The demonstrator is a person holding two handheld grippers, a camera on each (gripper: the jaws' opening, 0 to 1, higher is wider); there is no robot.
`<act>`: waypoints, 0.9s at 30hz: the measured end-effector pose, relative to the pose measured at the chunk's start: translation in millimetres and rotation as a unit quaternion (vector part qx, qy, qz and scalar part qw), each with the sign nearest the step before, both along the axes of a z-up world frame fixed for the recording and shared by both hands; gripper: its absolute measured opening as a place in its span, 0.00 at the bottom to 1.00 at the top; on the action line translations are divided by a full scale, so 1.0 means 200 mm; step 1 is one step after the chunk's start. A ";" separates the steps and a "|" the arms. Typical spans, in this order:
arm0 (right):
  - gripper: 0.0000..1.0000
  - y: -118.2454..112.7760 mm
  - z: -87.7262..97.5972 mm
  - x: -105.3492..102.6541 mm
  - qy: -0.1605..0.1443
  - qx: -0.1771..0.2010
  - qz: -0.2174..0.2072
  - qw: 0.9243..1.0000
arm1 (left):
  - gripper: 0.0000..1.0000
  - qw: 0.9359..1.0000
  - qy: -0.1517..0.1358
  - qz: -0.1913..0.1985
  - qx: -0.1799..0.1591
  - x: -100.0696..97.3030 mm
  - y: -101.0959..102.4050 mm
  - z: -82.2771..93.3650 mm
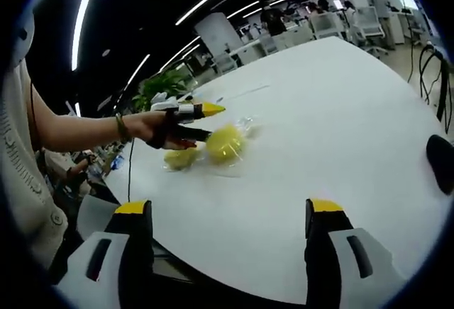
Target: Compare the silicone blocks by pressing each to a similar depth, holding the contact briefly, and releasing to observe deformation and rebound differences across the visible hardness samples.
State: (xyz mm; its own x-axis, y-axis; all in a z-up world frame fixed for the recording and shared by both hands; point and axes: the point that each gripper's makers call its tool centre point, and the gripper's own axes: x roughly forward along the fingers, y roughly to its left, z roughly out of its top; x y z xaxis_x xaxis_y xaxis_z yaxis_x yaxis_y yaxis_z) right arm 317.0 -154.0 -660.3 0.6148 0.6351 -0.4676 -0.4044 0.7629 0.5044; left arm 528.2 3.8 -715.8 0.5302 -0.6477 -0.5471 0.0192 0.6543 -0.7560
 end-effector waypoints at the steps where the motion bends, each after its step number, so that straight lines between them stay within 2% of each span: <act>1: 0.82 0.00 0.00 0.00 0.001 0.000 0.000 1.000 | 0.56 1.000 0.002 0.011 -0.002 0.02 0.01 -0.01; 4: 0.81 0.00 -0.01 0.00 0.002 0.004 0.000 1.000 | 0.46 0.999 0.029 0.036 -0.022 0.03 0.02 -0.04; 12: 0.80 -0.01 -0.02 0.00 0.005 0.004 -0.004 1.000 | 0.19 0.999 0.043 0.023 0.004 0.04 0.03 -0.11; 15: 0.79 -0.01 -0.02 0.00 0.007 0.004 -0.005 1.000 | 0.14 0.999 0.049 0.013 0.005 0.02 0.02 -0.12; 20: 0.78 -0.01 -0.03 0.01 0.009 0.004 -0.005 1.000 | 0.05 0.999 0.031 0.001 0.018 0.03 0.02 -0.11; 27: 0.77 0.01 -0.03 0.02 0.008 0.006 0.000 1.000 | 0.00 0.999 -0.004 -0.019 0.037 0.03 0.03 -0.07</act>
